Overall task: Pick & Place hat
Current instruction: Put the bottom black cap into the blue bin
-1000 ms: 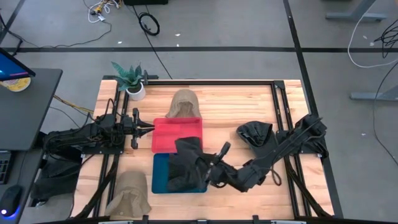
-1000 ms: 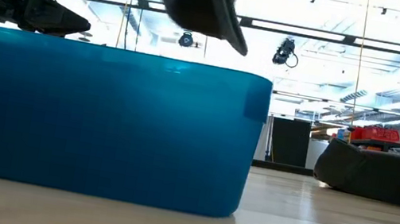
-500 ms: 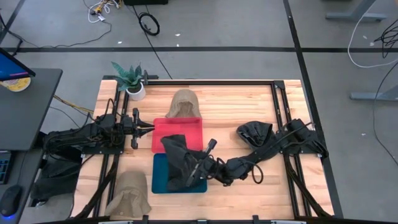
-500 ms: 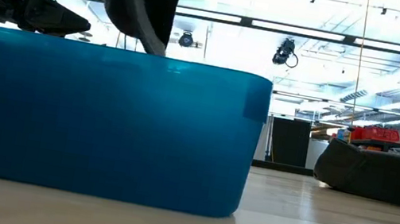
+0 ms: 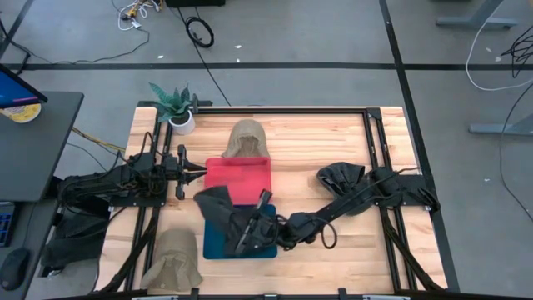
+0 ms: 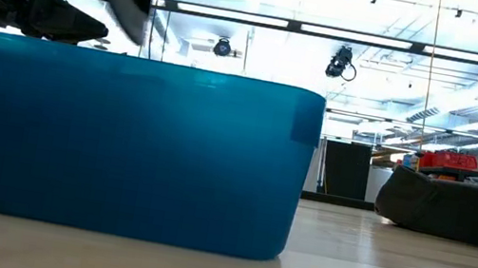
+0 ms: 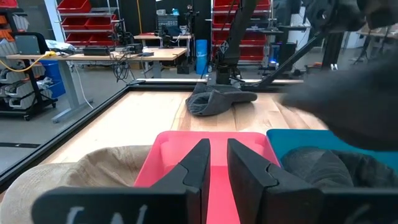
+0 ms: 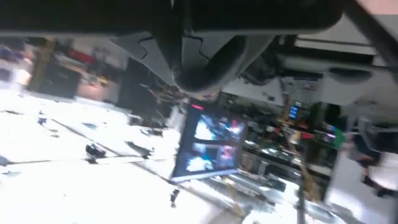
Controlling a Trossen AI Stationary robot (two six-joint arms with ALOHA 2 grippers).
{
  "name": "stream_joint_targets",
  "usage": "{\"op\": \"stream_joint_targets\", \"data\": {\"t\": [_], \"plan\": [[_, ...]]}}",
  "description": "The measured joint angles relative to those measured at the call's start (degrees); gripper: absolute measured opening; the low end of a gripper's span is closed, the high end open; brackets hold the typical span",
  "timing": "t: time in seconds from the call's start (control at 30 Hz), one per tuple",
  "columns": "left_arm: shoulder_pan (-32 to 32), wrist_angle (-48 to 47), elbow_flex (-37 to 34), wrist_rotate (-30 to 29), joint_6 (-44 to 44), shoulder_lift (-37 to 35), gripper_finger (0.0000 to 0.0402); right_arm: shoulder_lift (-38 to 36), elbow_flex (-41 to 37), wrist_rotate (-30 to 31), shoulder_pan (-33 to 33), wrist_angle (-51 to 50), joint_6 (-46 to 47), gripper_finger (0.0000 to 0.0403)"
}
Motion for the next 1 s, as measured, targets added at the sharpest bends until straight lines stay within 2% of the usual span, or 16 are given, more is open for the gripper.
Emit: {"op": "stream_joint_targets", "data": {"t": [0.33, 0.63, 1.0], "plan": [[0.01, -0.01, 0.0, 0.0, 0.0, 0.0, 0.0058, 4.94, 0.93, -2.34, -0.9, 6.5, 3.44, 0.0004], [0.02, -0.01, 0.0, -0.01, 0.0, 0.0, 0.0058, 5.37, 0.96, -1.6, -0.61, 4.36, 0.99, 0.0005], [0.01, -0.01, 0.0, 0.01, 0.0, 0.0, 0.0058, 5.37, 0.96, 13.82, 6.19, -6.37, -12.68, 0.001]]}}
